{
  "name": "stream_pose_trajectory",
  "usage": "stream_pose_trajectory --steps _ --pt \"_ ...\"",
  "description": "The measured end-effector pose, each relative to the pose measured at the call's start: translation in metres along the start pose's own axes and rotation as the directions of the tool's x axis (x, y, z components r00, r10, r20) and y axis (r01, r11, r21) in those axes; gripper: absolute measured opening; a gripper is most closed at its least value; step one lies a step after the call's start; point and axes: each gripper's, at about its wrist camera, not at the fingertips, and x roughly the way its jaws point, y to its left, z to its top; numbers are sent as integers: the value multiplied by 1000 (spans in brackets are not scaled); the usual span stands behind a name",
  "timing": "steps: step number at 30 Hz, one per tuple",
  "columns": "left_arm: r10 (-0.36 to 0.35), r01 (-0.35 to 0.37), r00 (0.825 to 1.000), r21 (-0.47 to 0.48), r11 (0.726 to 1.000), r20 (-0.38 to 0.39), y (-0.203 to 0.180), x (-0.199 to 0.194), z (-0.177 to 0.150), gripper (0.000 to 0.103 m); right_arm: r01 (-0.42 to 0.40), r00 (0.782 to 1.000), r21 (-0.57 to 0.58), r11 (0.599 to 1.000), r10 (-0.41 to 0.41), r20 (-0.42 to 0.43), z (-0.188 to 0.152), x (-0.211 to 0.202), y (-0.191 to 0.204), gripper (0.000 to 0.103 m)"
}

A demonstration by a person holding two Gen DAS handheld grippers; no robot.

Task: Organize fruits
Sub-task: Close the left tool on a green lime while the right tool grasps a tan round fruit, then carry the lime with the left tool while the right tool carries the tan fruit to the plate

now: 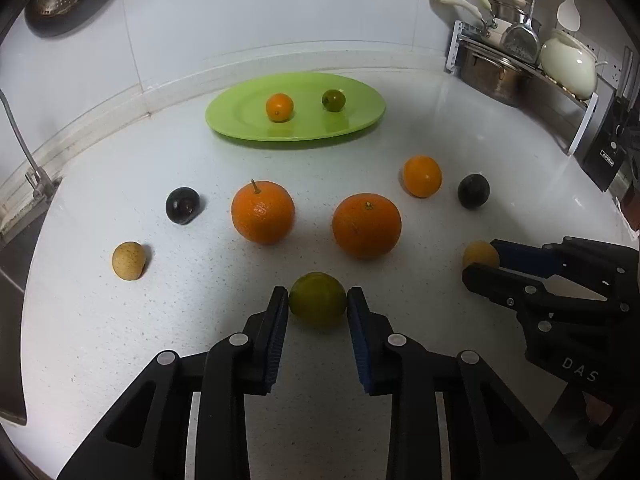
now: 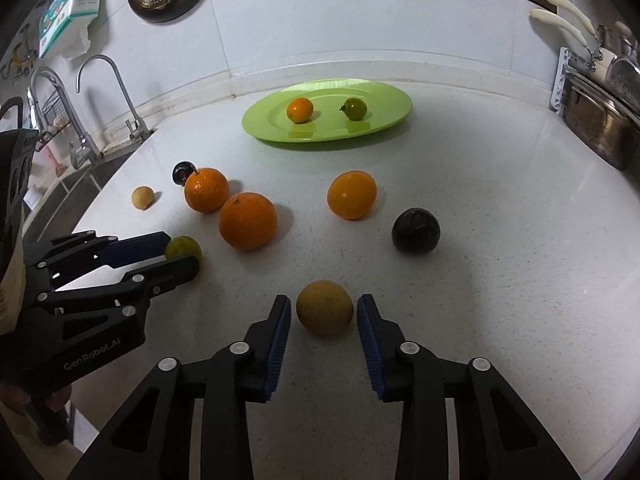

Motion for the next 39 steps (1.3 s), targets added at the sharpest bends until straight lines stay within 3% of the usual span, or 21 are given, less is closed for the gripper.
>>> stream_pose_trajectory --steps 19,31,39 --pt "14 -14 998 5 1000 61 -3 -24 7 30 -23 998 -38 999 25 54 11 -18 8 31" --pt "40 -37 993 -30 999 113 -3 -40 25 29 -54 991 -73 996 62 116 35 -36 10 31" --pt "26 -24 994 -15 1000 108 2 -36 43 29 -58 987 -91 994 70 143 59 -39 12 31"
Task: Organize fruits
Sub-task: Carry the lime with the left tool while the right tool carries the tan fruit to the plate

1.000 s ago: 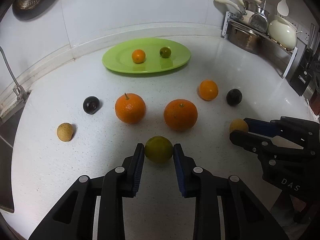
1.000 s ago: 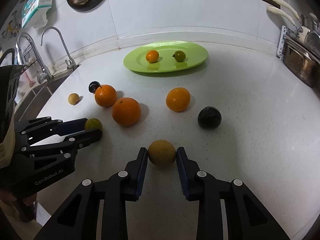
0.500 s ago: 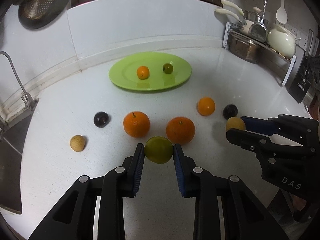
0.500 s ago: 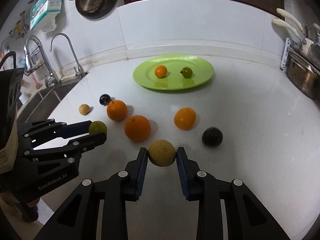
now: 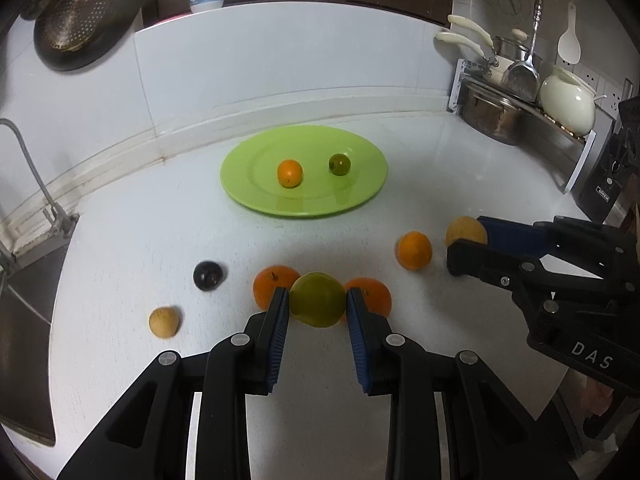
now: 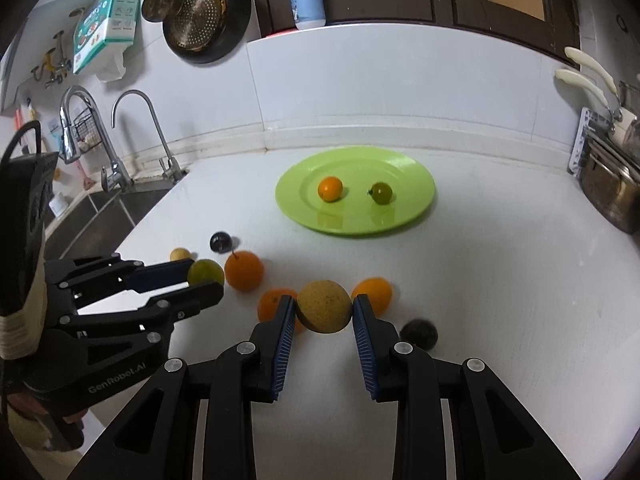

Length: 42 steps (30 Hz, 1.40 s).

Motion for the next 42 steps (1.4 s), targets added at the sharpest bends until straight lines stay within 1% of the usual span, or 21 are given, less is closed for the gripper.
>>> stream_pose_trajectory --steps 7,12,19,24,28,34,42 --pt "-9 9 1000 7 1000 -2 8 4 22 29 -6 1000 1 1000 6 19 23 8 0 31" --pt "-4 3 1000 20 1000 14 16 6 38 29 -14 999 9 1000 13 32 39 14 -3 31" --pt "-11 10 1000 40 999 25 29 13 68 29 -16 999 9 1000 16 34 63 28 -5 31" --pt "-28 26 999 63 998 19 36 26 90 29 1 999 2 1000 -1 33 85 38 -8 31" --pt "-43 42 999 63 997 7 41 38 103 29 21 999 -9 1000 -20 39 101 46 -11 31" --pt "-45 46 999 72 996 -15 51 65 128 29 41 999 -8 999 -41 16 122 70 -25 31" --pt "-71 75 995 61 995 -76 61 113 149 29 33 997 10 999 -32 -70 137 119 -46 31"
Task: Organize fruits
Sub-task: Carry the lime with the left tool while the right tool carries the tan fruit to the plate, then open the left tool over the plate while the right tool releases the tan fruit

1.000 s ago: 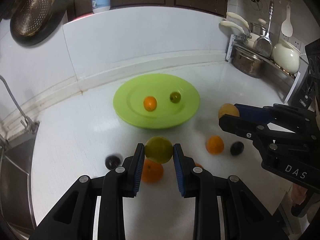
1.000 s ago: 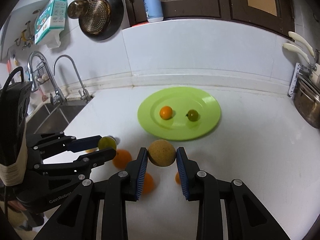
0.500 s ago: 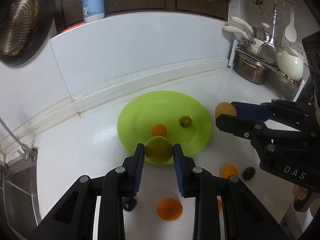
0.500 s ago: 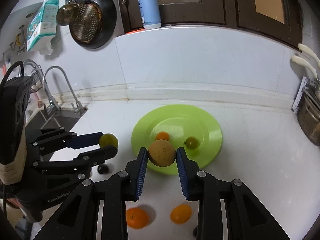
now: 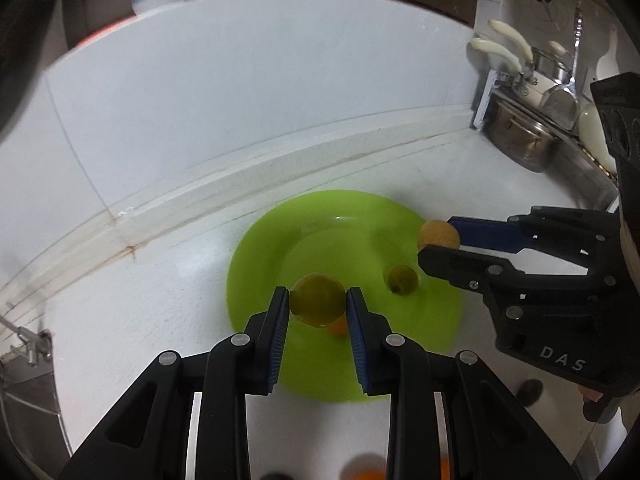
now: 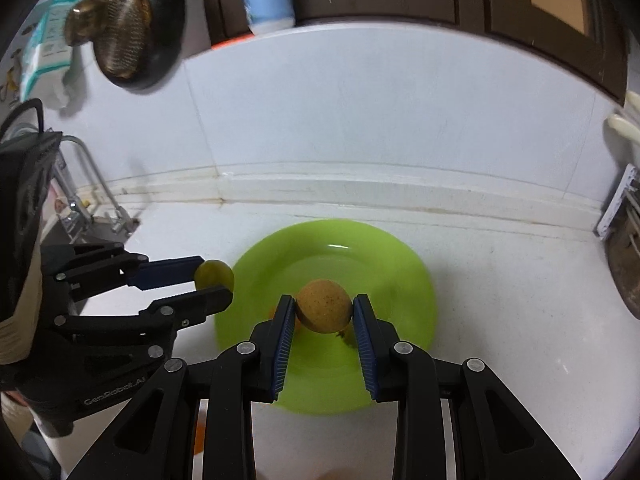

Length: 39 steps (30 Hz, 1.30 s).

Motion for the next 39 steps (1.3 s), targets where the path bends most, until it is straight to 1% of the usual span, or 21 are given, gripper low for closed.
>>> stream_pose_trajectory --steps 6,10,17,19,20,21,24,29,35,39 --pt "-4 2 999 -21 1000 -54 11 35 7 29 11 998 16 1000 -10 -61 2 35 -15 31" --pt "3 -4 997 -16 1000 -81 12 51 8 29 9 995 21 1000 -7 -98 3 51 -21 31" --pt "2 -3 995 -13 1000 -96 11 60 9 29 3 993 17 1000 -1 -118 3 63 -24 31" --pt "3 -4 995 -9 1000 -96 8 61 11 33 3 993 16 1000 -2 -121 4 65 -23 31" --pt "10 -11 996 -5 1000 -92 9 59 11 40 6 993 15 1000 -4 -121 5 66 -24 31" --pt "23 -23 996 0 1000 -84 8 57 11 42 11 993 14 1000 -9 -119 5 66 -24 32" --pt "33 -33 997 -2 999 -73 9 49 10 42 24 994 14 1000 -22 -111 6 63 -24 35" --pt "55 -56 998 -22 998 -43 8 29 5 43 20 996 20 1000 -18 -88 3 48 -23 36" --pt "65 -65 998 -26 998 1 -1 -2 -4 51 24 999 18 1000 -23 -32 -3 16 -14 36" --pt "77 -76 996 -18 997 42 -10 -29 -17 57 16 1000 26 1000 -17 9 -9 -8 -7 36"
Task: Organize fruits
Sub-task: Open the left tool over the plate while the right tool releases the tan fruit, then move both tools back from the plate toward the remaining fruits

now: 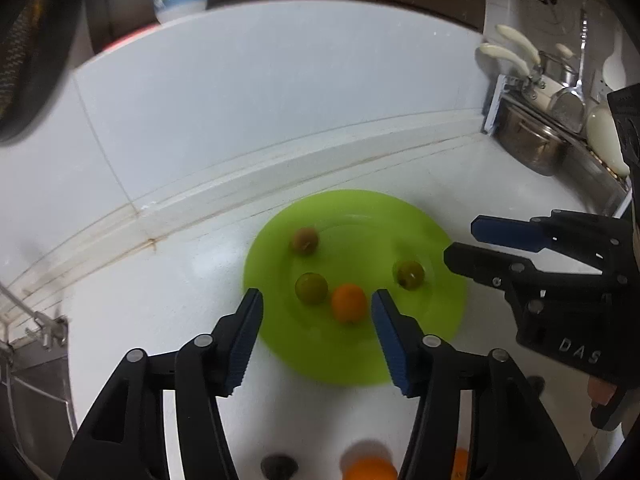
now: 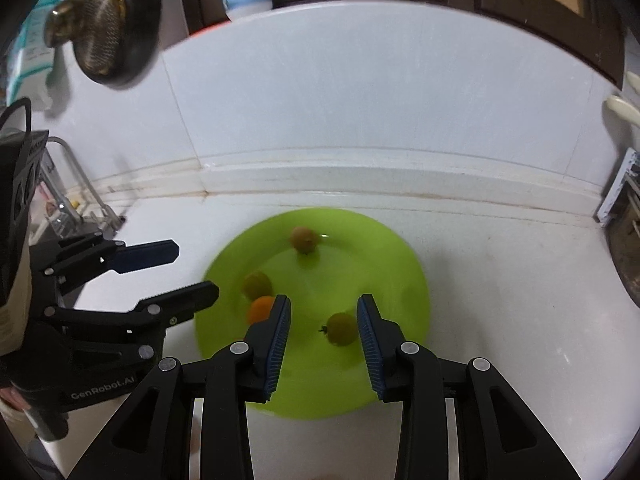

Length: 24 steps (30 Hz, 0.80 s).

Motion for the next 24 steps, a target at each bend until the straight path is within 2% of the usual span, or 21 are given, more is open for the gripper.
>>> stream_pose_trajectory --steps 3,10,12,24 --pt "-1 1 1000 -1 1000 19 -2 -19 -12 59 -1 1000 8 1000 1 28 -6 -18 5 40" --pt "-15 16 998 -12 1000 59 -19 -56 -31 65 20 996 6 1000 -21 82 -25 -56 15 41" --pt "-8 9 997 -10 1000 76 -24 -65 -37 65 17 995 18 1000 -19 93 -31 -65 16 45" --pt "2 1 989 -19 1000 145 -53 -108 -66 70 62 989 38 997 -67 135 -73 -112 19 45"
